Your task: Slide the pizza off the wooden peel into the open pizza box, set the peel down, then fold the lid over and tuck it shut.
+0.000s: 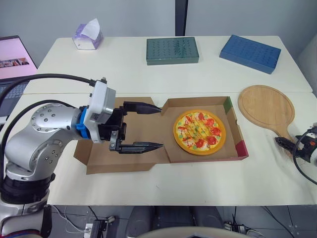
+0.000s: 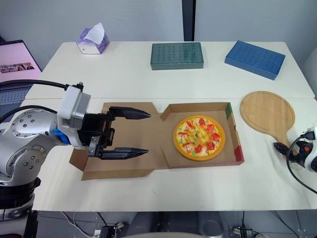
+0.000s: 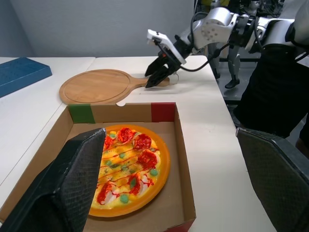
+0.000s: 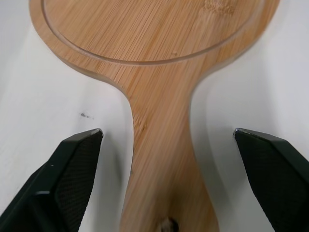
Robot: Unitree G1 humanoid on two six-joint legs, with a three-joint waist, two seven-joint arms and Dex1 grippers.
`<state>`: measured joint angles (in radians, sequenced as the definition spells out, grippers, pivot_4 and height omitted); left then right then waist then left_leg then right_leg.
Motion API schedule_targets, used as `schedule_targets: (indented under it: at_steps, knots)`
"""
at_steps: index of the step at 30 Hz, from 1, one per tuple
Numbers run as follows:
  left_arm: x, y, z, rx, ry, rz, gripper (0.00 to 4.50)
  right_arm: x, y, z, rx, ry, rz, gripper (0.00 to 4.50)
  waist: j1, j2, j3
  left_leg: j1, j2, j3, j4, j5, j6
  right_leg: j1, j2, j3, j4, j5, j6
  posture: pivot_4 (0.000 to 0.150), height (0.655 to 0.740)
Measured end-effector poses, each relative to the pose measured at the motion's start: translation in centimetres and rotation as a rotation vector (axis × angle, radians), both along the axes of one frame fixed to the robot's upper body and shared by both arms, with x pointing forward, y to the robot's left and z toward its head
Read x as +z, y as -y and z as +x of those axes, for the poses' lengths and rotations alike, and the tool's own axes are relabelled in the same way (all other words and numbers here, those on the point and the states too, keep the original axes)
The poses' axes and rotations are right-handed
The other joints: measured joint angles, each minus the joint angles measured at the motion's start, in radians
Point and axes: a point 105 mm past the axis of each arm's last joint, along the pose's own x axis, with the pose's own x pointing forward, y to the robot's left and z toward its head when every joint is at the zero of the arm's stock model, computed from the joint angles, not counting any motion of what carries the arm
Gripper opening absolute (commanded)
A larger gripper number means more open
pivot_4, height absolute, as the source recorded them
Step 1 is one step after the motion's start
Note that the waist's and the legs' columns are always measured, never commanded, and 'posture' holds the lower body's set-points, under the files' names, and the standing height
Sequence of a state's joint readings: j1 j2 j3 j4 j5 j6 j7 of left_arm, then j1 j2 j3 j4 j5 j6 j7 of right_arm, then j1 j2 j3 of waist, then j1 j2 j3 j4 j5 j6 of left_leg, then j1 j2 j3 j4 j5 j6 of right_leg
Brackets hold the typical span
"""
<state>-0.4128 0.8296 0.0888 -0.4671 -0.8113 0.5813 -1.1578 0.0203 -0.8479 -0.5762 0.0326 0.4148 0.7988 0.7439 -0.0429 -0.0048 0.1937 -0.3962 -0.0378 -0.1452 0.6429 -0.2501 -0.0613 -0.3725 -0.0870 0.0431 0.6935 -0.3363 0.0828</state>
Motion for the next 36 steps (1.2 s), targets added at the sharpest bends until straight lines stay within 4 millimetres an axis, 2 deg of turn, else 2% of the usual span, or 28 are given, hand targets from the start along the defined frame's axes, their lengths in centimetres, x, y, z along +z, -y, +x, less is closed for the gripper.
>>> schedule_targets:
  at_steps: [8,14,17,22,27,31,36]
  knots:
    - [0.0,-0.9,0.4,0.073,0.006,-0.006,4.50,3.7,0.0,-0.6,0.115,0.040,-0.043,4.47,-0.002,0.000,0.000,0.000,0.000,0.001,0.000,0.000,0.001,0.000,0.000,0.000,0.000,0.000,0.000,0.150,0.7400]
    - [-0.1,-1.4,0.9,0.142,0.030,-0.008,4.50,5.8,-2.0,0.6,0.254,0.139,-0.109,4.47,-0.002,0.000,0.000,0.000,0.000,0.001,0.000,0.000,0.001,0.000,0.000,0.000,0.000,0.000,0.000,0.150,0.7400]
    - [-0.3,-1.8,1.1,0.195,0.030,-0.018,4.50,7.7,-3.2,1.7,0.335,0.229,-0.161,4.47,-0.005,0.000,0.000,0.000,0.001,0.001,0.000,0.000,0.001,0.000,0.000,0.000,0.000,0.000,0.000,0.150,0.7400]
    - [0.2,-4.0,1.9,0.394,0.051,-0.082,4.50,10.3,-6.8,3.6,0.534,0.361,-0.270,4.47,-0.009,0.000,0.000,0.000,0.001,0.000,0.000,0.000,0.001,0.000,0.000,0.000,-0.001,0.000,0.000,0.150,0.7400]
    - [-0.9,-6.6,1.6,0.575,0.002,-0.090,4.50,10.5,-10.5,4.6,0.706,0.411,-0.312,4.47,-0.008,-0.001,0.000,0.000,0.001,0.000,0.000,0.000,0.000,0.000,0.000,0.000,-0.001,0.000,0.000,0.150,0.7400]
    - [-1.4,-8.5,0.5,0.719,-0.031,-0.161,4.50,10.7,-14.5,4.9,0.893,0.453,-0.301,4.47,-0.011,-0.001,0.000,0.000,0.002,0.000,0.000,0.000,0.000,0.000,0.000,0.000,-0.002,0.000,0.000,0.150,0.7400]
    - [-2.5,-11.5,-1.7,0.953,-0.110,-0.296,4.50,10.9,-18.4,4.4,1.121,0.465,-0.253,4.47,-0.008,-0.002,0.000,0.000,0.002,0.000,0.000,-0.001,0.000,0.000,0.000,0.000,-0.004,0.000,0.000,0.150,0.7400]
